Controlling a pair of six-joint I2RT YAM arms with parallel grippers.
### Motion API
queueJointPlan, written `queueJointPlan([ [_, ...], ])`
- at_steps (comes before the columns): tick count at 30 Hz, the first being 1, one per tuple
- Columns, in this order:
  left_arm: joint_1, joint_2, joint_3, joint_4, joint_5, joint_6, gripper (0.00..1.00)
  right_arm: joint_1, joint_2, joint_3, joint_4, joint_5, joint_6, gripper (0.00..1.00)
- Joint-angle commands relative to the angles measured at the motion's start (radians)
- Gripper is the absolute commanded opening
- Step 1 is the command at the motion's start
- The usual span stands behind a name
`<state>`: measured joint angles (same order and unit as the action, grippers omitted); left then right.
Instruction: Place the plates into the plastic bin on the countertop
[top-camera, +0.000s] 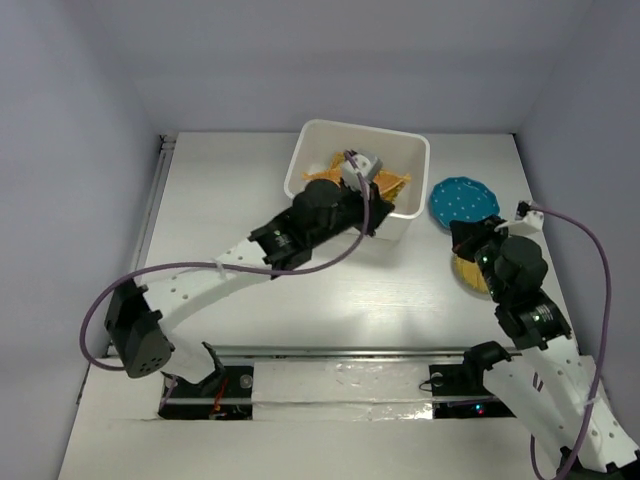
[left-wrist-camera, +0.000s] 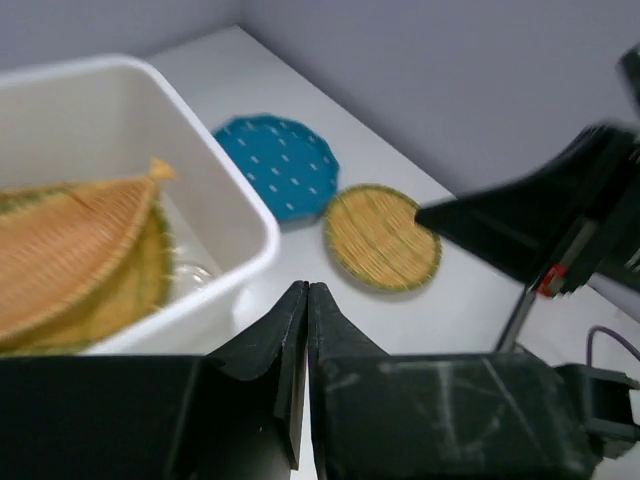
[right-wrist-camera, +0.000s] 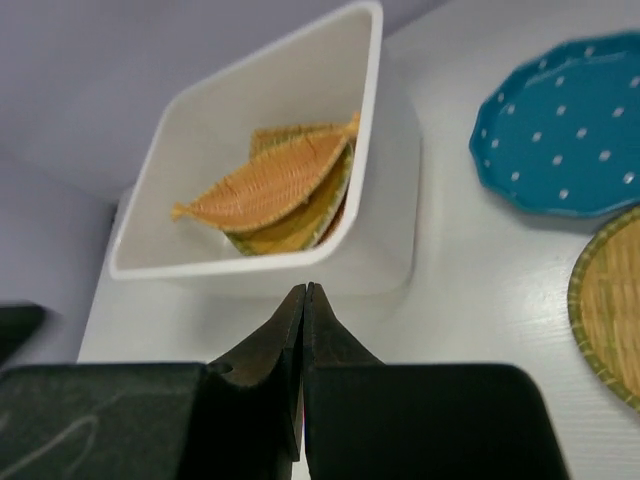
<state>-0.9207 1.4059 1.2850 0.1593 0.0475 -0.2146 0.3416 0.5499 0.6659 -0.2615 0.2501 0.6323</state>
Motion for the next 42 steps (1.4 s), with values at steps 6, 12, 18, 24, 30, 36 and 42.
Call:
queueJointPlan([
  [6, -0.184, 0.293, 0.016, 0.091, -0.13, -0.153, 0.0, 0.005, -0.099, 0.351, -0.085, 0.158, -0.092, 0.0],
  [12, -0.231, 0.514, 0.163, 0.125, -0.066, -0.253, 0.16, 0.005, -0.153, 0.422, -0.131, 0.117, -0.098, 0.0],
  [18, -0.241, 0.7, 0.303, 0.14, 0.0, -0.374, 0.48, 0.005, -0.173, 0.397, -0.143, 0.084, -0.098, 0.09],
  [24, -0.241, 0.864, 0.456, 0.094, 0.017, -0.437, 0.55, 0.005, -0.186, 0.373, -0.12, 0.034, -0.097, 0.2],
  [30, -0.222, 0.984, 0.556, 0.083, 0.058, -0.491, 0.56, 0.005, -0.196, 0.348, -0.107, -0.008, -0.097, 0.22],
  [36, -0.213, 1.067, 0.62, 0.097, 0.115, -0.542, 0.56, 0.005, -0.208, 0.334, -0.101, -0.022, -0.108, 0.23],
  [42, -0.204, 1.139, 0.686, 0.089, 0.121, -0.577, 0.49, 0.005, -0.223, 0.333, -0.093, -0.035, -0.114, 0.23],
])
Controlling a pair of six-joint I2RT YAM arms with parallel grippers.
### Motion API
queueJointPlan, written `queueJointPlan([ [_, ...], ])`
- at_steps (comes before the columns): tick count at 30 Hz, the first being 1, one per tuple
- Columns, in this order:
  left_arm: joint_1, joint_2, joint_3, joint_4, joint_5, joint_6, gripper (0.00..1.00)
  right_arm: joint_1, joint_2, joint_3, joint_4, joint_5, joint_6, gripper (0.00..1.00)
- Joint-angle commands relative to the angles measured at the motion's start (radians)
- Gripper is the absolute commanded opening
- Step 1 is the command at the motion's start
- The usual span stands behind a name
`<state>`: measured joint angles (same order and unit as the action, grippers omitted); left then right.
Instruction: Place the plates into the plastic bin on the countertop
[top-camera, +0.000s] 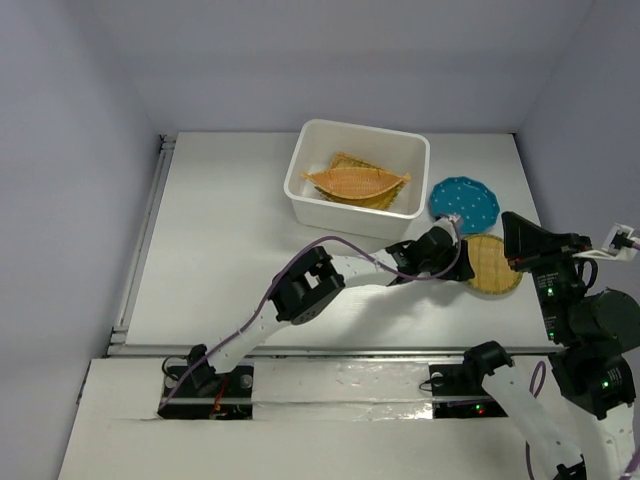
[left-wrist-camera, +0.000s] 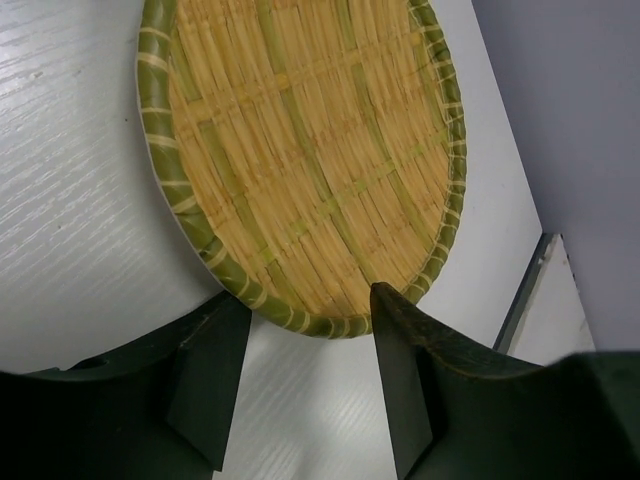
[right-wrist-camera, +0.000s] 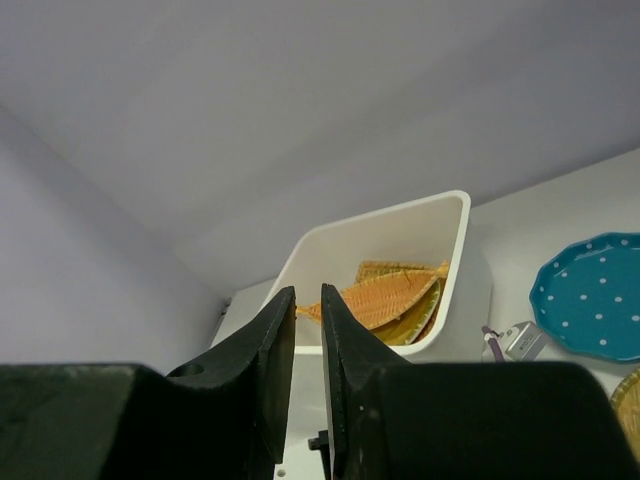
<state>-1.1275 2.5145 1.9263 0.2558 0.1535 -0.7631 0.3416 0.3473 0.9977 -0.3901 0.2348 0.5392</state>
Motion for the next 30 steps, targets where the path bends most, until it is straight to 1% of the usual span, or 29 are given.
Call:
queueJointPlan([
  [1, 0.003, 0.043, 0.048, -0.006, 0.015, -0.034, 0.47, 0.005, -0.024, 0.001, 0.036, -0.022, -0.022, 0.23],
  [2, 0.003, 0.047, 0.049, -0.003, 0.008, -0.041, 0.46, 0.005, -0.025, -0.002, 0.036, -0.023, -0.025, 0.23],
  [3, 0.003, 0.05, 0.045, 0.013, 0.006, -0.054, 0.42, 0.005, -0.028, -0.002, 0.036, -0.025, -0.025, 0.22],
  [7, 0.003, 0.052, 0.027, 0.063, -0.008, -0.087, 0.34, 0.005, -0.034, -0.014, 0.04, -0.035, -0.025, 0.22],
  [8, 0.003, 0.046, -0.002, 0.083, -0.023, -0.091, 0.34, 0.005, -0.034, -0.016, 0.043, -0.04, -0.024, 0.23],
  [11, 0.003, 0.038, -0.029, 0.125, -0.032, -0.1, 0.22, 0.005, -0.03, -0.022, 0.049, -0.06, -0.021, 0.23],
  [12, 0.003, 0.033, -0.038, 0.143, -0.035, -0.102, 0.11, 0.005, -0.028, -0.024, 0.051, -0.066, -0.021, 0.23],
  [14, 0.003, 0.012, -0.081, 0.164, -0.042, -0.097, 0.02, 0.005, -0.024, -0.024, 0.053, -0.069, -0.021, 0.23],
  [16, 0.012, -0.028, -0.127, 0.215, -0.042, -0.096, 0.0, 0.005, -0.021, -0.027, 0.054, -0.072, -0.021, 0.23],
  [21, 0.012, -0.14, -0.338, 0.394, -0.011, -0.081, 0.0, 0.005, -0.001, -0.045, 0.069, -0.089, -0.015, 0.23],
  [23, 0.012, -0.2, -0.43, 0.433, -0.012, -0.081, 0.0, 0.005, 0.005, -0.05, 0.077, -0.094, -0.012, 0.22],
  [25, 0.012, -0.241, -0.49, 0.486, -0.019, -0.081, 0.0, 0.005, 0.009, -0.054, 0.08, -0.094, -0.012, 0.22],
  [28, 0.012, -0.347, -0.623, 0.549, -0.032, -0.073, 0.0, 0.005, 0.012, -0.048, 0.079, -0.086, -0.013, 0.22],
  [30, 0.012, -0.388, -0.668, 0.588, -0.026, -0.068, 0.0, 0.005, 0.013, -0.036, 0.076, -0.084, -0.013, 0.22],
])
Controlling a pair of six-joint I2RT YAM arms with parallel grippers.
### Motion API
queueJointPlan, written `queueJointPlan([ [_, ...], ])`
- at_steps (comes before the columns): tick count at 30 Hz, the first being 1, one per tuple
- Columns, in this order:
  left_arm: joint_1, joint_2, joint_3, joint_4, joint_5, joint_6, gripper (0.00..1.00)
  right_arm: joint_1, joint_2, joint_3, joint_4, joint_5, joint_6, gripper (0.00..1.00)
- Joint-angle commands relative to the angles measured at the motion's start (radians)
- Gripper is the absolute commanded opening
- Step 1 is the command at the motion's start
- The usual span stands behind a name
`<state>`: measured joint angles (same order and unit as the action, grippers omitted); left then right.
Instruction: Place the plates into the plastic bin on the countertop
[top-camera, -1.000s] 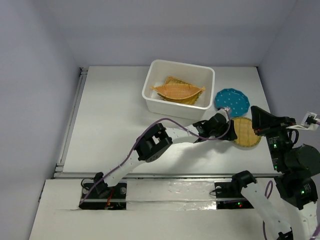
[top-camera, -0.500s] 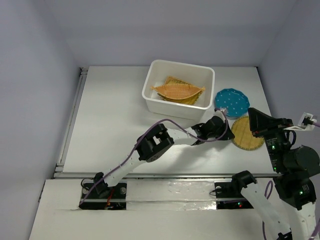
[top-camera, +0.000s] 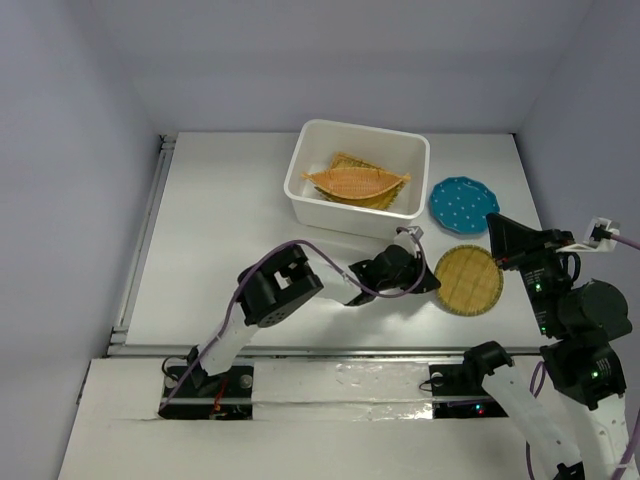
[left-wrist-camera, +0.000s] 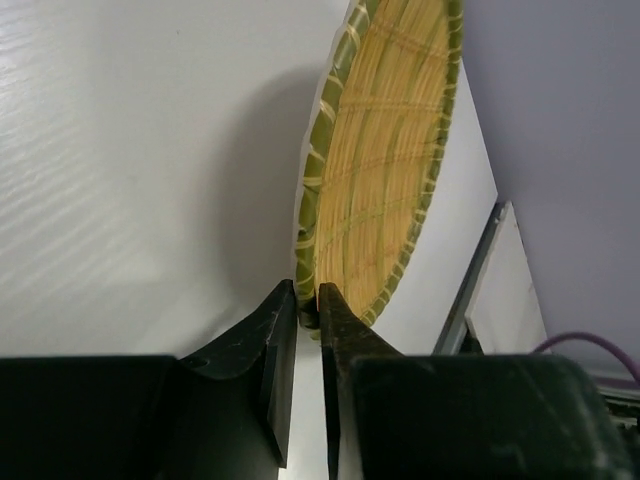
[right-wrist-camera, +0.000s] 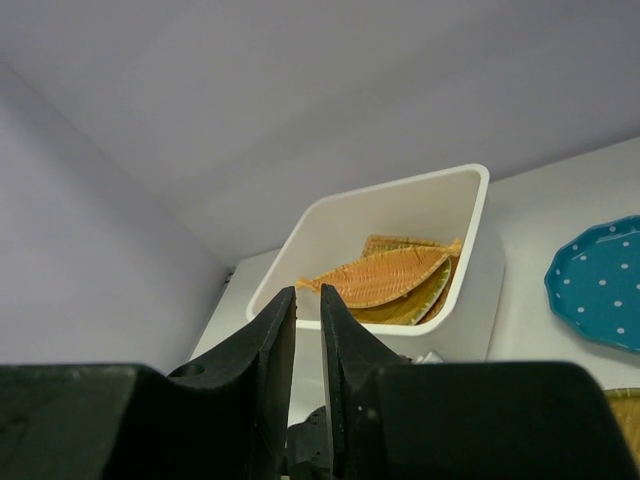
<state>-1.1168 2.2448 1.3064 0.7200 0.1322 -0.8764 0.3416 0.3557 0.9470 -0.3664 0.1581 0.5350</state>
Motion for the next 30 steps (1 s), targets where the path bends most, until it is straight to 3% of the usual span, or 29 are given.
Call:
queueJointPlan([
  [1, 0.002, -0.158, -0.07, 0.134, -0.003, 0.05, 0.0, 0.005, 0.005, 0.018, 0.05, -0.008, -0.01, 0.22],
  [8, 0.011, -0.349, -0.283, 0.236, -0.005, 0.045, 0.0, 0.005, 0.006, 0.021, 0.046, 0.008, -0.018, 0.22],
  [17, 0.08, -0.56, -0.418, 0.288, 0.02, 0.036, 0.0, 0.005, 0.003, 0.026, 0.035, 0.032, -0.029, 0.22],
  [23, 0.21, -0.749, -0.489, 0.303, 0.049, 0.031, 0.0, 0.005, -0.009, 0.027, 0.032, 0.041, -0.032, 0.22],
  [30, 0.417, -0.864, -0.443, 0.104, -0.017, 0.094, 0.0, 0.005, 0.0, 0.003, 0.046, 0.026, -0.024, 0.22],
])
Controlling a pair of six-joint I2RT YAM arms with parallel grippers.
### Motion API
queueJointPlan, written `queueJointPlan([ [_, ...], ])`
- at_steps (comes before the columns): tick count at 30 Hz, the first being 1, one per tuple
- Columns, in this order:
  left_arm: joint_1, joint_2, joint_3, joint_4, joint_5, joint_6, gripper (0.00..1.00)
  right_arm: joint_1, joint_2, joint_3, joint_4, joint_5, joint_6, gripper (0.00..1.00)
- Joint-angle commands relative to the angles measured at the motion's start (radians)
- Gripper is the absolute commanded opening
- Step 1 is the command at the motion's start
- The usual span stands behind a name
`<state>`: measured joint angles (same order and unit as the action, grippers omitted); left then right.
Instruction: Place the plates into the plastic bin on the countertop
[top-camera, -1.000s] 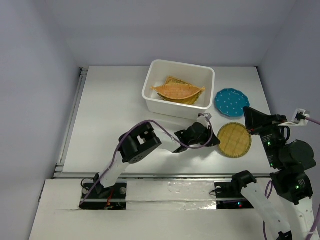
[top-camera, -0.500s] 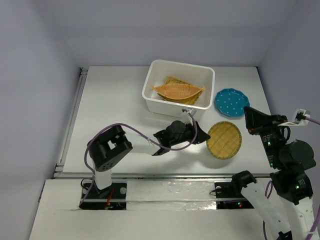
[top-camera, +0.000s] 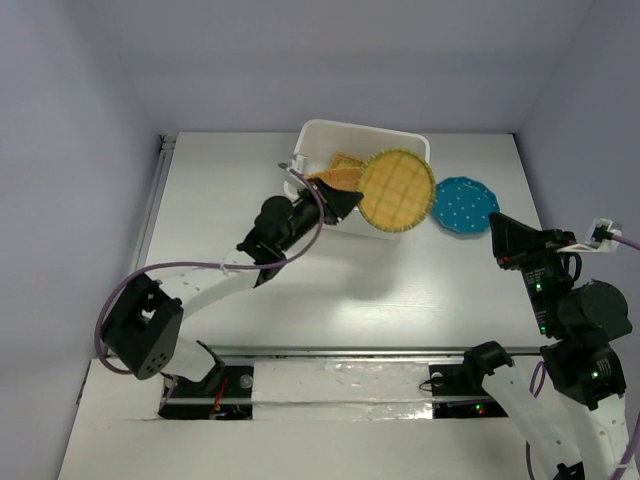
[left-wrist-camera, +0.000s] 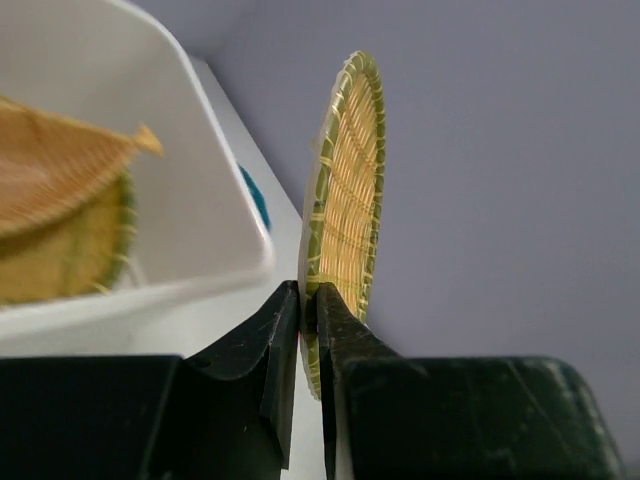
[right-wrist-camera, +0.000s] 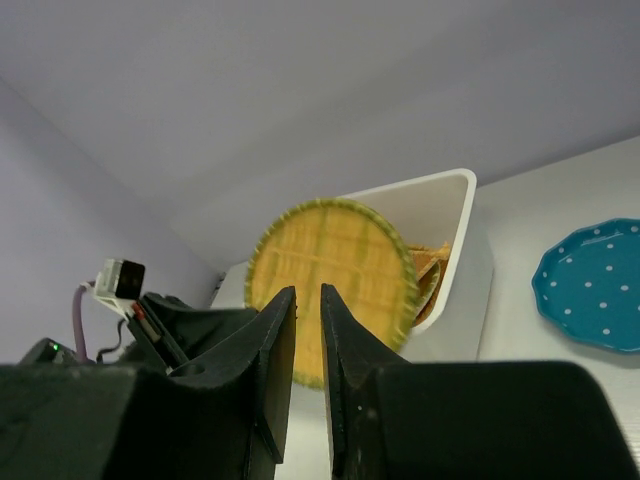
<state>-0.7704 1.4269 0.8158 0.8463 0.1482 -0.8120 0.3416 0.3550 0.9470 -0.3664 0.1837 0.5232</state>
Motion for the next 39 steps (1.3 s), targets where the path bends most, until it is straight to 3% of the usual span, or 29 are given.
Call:
queueJointPlan([
  [1, 0.098, -0.042, 0.057, -0.038, -0.041, 0.031, 0.0, 0.005, 0.005, -0.001, 0.044, -0.001, -0.014, 0.22],
  [6, 0.247, 0.032, 0.18, -0.157, -0.076, 0.048, 0.0, 0.005, 0.029, -0.033, 0.049, -0.019, -0.011, 0.22],
  [9, 0.27, 0.111, 0.281, -0.244, -0.064, 0.068, 0.02, 0.005, 0.039, -0.048, 0.057, -0.02, -0.009, 0.22],
  [12, 0.279, 0.173, 0.355, -0.308, -0.088, 0.115, 0.14, 0.005, 0.05, -0.062, 0.063, -0.023, -0.008, 0.22],
  [13, 0.28, 0.184, 0.362, -0.314, -0.09, 0.125, 0.31, 0.005, 0.053, -0.074, 0.067, -0.026, -0.006, 0.22],
  [15, 0.28, 0.179, 0.37, -0.334, -0.101, 0.148, 0.5, 0.005, 0.062, -0.089, 0.07, -0.024, -0.003, 0.22],
  [16, 0.28, 0.156, 0.364, -0.335, -0.105, 0.154, 0.55, 0.005, 0.064, -0.099, 0.081, -0.02, -0.002, 0.22],
  [19, 0.28, 0.075, 0.309, -0.316, -0.137, 0.178, 0.65, 0.005, 0.084, -0.143, 0.104, -0.02, 0.009, 0.23],
  [23, 0.28, -0.085, 0.214, -0.305, -0.187, 0.211, 0.66, 0.005, 0.107, -0.186, 0.147, 0.0, 0.021, 0.22],
  [27, 0.223, -0.284, -0.005, -0.24, -0.186, 0.237, 0.61, 0.005, 0.157, -0.212, 0.184, 0.031, 0.04, 0.11],
  [28, 0.188, -0.346, -0.036, -0.245, -0.194, 0.253, 0.55, 0.005, 0.171, -0.215, 0.194, 0.045, 0.047, 0.1],
  [30, 0.142, -0.397, -0.122, -0.271, -0.219, 0.278, 0.42, 0.005, 0.206, -0.223, 0.21, 0.071, 0.058, 0.06],
  [31, 0.093, -0.44, -0.145, -0.285, -0.235, 0.292, 0.27, 0.005, 0.219, -0.232, 0.221, 0.106, 0.072, 0.03],
  [34, 0.027, -0.485, -0.234, -0.345, -0.302, 0.318, 0.0, 0.005, 0.26, -0.244, 0.234, 0.169, 0.104, 0.0],
  [39, -0.035, -0.574, -0.34, -0.352, -0.338, 0.329, 0.0, -0.025, 0.344, -0.275, 0.25, 0.279, 0.164, 0.0],
])
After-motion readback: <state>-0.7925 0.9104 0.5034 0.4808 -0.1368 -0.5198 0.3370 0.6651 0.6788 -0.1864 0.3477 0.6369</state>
